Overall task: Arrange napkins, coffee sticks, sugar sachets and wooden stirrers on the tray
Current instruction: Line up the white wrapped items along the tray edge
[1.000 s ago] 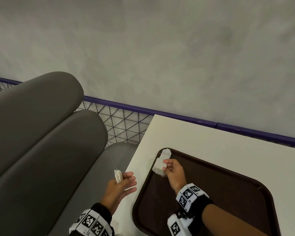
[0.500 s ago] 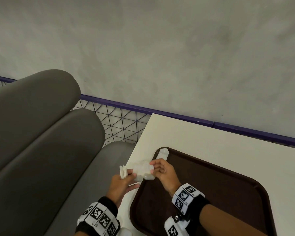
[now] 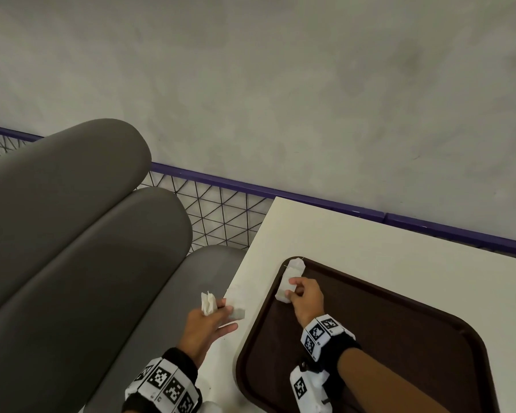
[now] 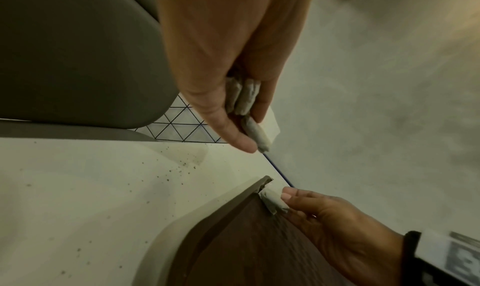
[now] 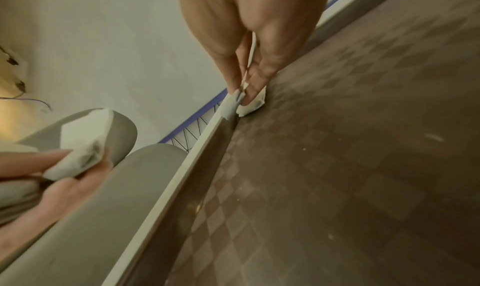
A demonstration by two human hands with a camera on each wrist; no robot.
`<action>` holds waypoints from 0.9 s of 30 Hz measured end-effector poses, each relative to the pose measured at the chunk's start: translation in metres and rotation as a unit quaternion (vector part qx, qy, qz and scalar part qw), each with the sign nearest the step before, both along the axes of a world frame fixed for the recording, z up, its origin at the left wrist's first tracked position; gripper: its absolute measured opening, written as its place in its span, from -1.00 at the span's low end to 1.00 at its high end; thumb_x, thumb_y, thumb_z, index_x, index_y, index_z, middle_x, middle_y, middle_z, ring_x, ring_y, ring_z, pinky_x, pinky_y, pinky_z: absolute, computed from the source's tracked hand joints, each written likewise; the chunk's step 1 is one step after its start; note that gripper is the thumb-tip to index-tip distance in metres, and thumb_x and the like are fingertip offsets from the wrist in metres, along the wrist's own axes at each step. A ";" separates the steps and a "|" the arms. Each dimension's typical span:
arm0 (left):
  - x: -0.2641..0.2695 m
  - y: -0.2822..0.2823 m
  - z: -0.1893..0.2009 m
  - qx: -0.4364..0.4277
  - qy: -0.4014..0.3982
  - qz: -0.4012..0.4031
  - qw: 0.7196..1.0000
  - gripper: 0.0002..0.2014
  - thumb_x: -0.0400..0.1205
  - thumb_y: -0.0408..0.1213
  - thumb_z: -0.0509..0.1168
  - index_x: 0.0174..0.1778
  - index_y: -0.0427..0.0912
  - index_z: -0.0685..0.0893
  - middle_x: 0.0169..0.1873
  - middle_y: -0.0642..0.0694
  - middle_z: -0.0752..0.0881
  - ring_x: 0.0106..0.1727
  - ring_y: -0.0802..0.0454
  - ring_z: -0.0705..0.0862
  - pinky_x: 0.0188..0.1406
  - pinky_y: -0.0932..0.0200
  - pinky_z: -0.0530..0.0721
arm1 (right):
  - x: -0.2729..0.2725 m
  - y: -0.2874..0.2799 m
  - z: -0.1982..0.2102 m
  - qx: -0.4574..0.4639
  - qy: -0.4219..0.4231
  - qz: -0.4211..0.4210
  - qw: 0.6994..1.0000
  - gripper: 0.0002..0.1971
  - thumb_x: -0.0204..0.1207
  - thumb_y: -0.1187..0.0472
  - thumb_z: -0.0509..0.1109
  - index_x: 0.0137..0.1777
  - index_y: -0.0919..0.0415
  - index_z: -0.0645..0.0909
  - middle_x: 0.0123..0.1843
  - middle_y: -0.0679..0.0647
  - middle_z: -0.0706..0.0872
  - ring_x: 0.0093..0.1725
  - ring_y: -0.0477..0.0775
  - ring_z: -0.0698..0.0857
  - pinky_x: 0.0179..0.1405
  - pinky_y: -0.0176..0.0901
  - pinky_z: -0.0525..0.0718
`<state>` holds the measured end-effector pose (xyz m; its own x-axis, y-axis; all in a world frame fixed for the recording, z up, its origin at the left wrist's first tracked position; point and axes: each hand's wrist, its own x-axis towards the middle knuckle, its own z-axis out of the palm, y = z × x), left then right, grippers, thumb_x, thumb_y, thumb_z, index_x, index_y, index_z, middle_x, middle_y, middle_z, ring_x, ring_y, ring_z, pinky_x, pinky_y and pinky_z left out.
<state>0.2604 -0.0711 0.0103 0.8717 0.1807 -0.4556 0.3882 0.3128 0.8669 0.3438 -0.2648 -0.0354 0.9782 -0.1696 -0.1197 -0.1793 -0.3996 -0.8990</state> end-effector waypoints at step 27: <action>-0.004 -0.023 0.014 -0.012 -0.009 -0.014 1.000 -0.94 0.59 -0.49 0.31 -0.06 -0.38 0.57 -0.13 -0.30 0.68 -0.02 -0.23 0.75 -0.17 0.11 0.80 | -0.040 0.013 0.025 0.109 0.024 0.131 0.985 -0.90 0.54 0.21 0.36 0.00 0.01 0.56 0.00 0.02 0.58 0.00 -0.02 0.59 -0.03 -0.27 0.57</action>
<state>0.2565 -0.0937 0.0240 0.8840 0.1455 -0.4442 0.3818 0.3236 0.8658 0.3041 -0.2517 -0.0099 0.9775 0.1217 -0.1720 -0.1398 -0.2365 -0.9615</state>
